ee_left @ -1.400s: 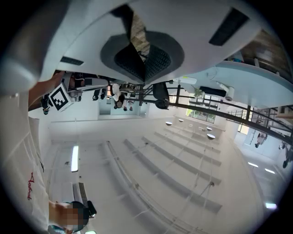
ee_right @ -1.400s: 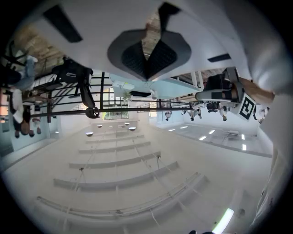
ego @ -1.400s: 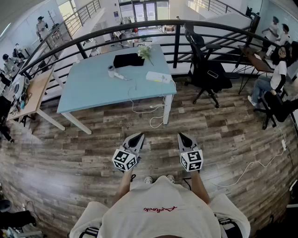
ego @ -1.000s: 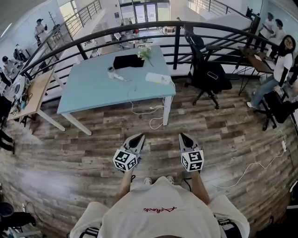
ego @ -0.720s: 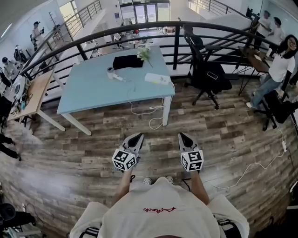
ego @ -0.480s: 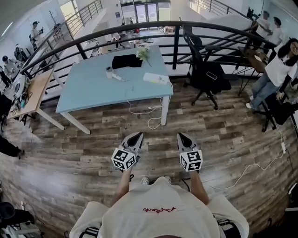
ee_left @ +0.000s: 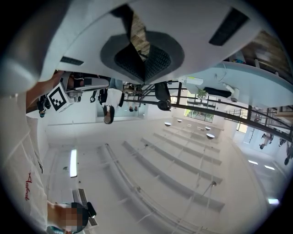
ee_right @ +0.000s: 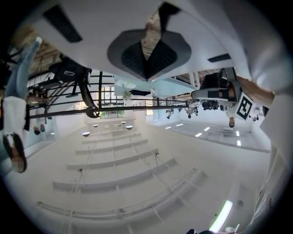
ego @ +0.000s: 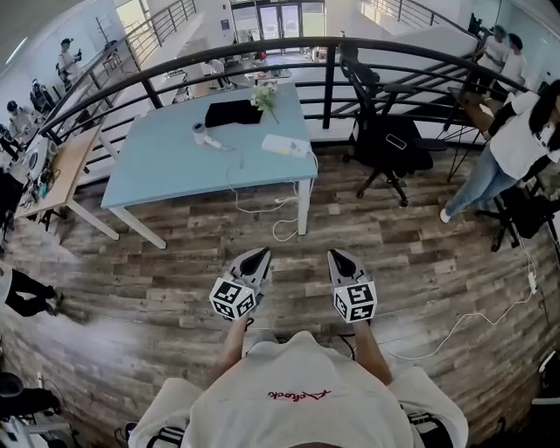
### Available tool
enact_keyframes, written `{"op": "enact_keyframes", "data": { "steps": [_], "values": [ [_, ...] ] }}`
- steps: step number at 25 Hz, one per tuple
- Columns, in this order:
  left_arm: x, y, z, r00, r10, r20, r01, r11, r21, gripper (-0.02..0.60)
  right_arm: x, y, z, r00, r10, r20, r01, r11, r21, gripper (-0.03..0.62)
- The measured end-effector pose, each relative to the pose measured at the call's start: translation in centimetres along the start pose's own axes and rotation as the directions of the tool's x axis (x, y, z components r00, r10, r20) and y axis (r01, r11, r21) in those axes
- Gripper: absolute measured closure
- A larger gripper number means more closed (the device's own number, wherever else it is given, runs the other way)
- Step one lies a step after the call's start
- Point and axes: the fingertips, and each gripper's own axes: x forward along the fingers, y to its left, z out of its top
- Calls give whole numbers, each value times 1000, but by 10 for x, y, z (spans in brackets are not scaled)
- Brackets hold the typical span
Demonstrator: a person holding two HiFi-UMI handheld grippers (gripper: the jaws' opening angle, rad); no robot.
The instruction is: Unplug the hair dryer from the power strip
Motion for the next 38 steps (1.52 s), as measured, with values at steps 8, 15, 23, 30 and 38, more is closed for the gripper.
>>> {"op": "enact_keyframes", "data": {
  "steps": [8,15,23,30,38],
  "values": [
    [16,-1,-6,1000,8,-10,-8,1000,-8,574,9,-11,-3,999,32,-15,-32,999,-7,577],
    [31,15,-13,1000,15,-19,-16,1000,-15,574,33,-23,-8,999,35,-20,-35,999,2,577],
    [71,56,-14,1000,-5,-17,4,1000,-29,574,78,-41,-7,999,16,-32,-16,1000,5,577],
    [115,107,2,999,-46,1,46,998,-33,574,135,-64,13,999,-34,-27,34,999,4,577],
    [143,174,29,999,-49,22,50,998,-35,574,203,-65,40,999,-40,-31,40,999,-7,577]
  ]
}}
